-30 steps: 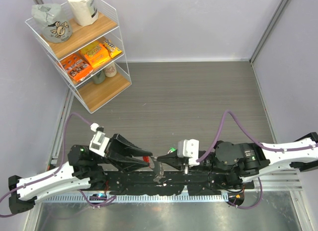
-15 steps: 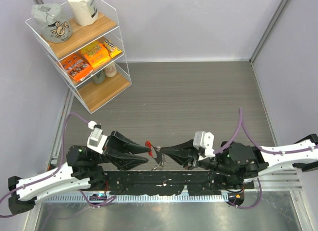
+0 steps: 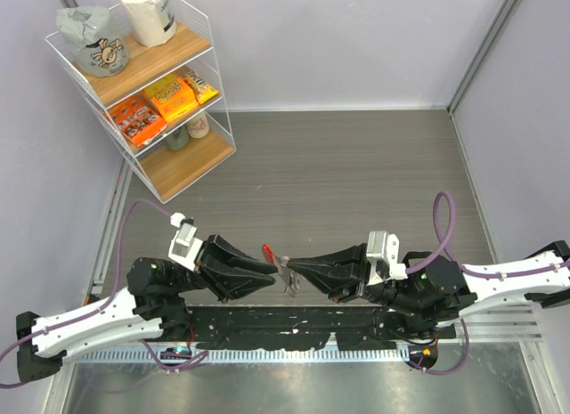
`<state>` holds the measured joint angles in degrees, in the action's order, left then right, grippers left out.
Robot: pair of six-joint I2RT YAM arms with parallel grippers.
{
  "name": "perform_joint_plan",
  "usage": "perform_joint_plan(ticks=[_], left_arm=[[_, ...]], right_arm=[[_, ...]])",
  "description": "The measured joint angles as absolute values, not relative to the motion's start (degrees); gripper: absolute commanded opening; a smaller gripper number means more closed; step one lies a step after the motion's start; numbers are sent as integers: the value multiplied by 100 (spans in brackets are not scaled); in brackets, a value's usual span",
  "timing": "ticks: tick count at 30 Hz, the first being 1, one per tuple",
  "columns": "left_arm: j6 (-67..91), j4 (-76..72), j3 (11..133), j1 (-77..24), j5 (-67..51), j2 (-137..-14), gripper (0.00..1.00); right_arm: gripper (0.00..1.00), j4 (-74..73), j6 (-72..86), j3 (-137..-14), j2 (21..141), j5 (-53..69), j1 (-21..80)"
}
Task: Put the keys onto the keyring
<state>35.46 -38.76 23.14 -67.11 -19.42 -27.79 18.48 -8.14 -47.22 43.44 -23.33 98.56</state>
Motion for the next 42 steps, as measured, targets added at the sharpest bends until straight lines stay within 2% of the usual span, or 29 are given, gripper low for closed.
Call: perform_joint_plan(ticks=[12,42], left_arm=[[3562,-3900,2344,-6713,-1925,-2840,29],[3417,-3776,2443,-6713,-1927,-2941,28]], right_arm=[[5,2130,-891,-4678,4692,-2368,9856],[5,2318,-738,-4278,4519,-2381,9856]])
